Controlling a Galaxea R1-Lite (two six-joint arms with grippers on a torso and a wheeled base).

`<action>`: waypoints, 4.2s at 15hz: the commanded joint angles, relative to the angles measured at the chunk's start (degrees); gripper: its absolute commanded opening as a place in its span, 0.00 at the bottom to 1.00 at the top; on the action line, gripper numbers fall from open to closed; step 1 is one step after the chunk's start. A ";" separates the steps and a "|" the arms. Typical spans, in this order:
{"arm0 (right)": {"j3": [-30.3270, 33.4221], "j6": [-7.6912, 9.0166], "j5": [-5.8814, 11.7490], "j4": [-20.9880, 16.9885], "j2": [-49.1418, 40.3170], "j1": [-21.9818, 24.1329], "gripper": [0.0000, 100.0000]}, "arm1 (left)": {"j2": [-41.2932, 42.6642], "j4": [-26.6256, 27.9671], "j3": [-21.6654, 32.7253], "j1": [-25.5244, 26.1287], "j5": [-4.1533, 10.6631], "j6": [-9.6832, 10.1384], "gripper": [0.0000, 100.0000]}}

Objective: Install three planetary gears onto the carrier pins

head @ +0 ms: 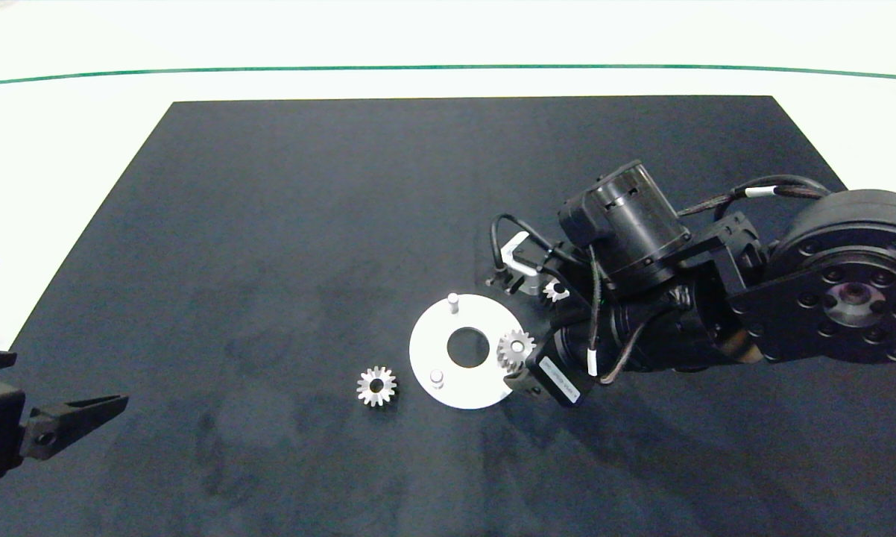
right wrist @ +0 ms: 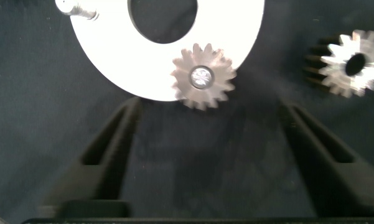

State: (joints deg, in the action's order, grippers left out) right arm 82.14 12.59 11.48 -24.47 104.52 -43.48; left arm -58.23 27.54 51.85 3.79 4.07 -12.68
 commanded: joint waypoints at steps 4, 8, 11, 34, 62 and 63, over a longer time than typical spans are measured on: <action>-0.31 -0.99 -0.23 2.41 -3.89 5.78 1.00 | 0.05 0.15 -0.08 0.16 0.06 -0.07 1.00; -0.14 -1.08 -0.67 3.90 -3.27 9.91 1.00 | 0.05 0.15 -0.08 0.16 0.06 -0.07 1.00; -0.23 -1.87 -0.23 10.14 -0.99 10.17 1.00 | 0.14 0.15 -0.08 0.16 0.06 -0.07 1.00; 1.18 -2.84 -0.23 11.72 3.93 12.11 0.90 | 0.49 0.15 -0.08 0.16 -0.03 -0.07 1.00; 0.13 -2.84 -0.23 13.04 4.20 12.11 0.34 | 0.49 0.15 -0.17 0.08 -0.03 -0.77 1.00; 0.13 -2.84 -0.23 13.04 4.11 12.11 0.33 | 0.58 0.15 -0.17 0.08 -0.03 -0.68 1.00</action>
State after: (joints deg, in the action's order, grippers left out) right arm 82.27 9.64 11.18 -11.35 108.70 -31.34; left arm -57.69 27.54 51.68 3.88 4.01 -13.31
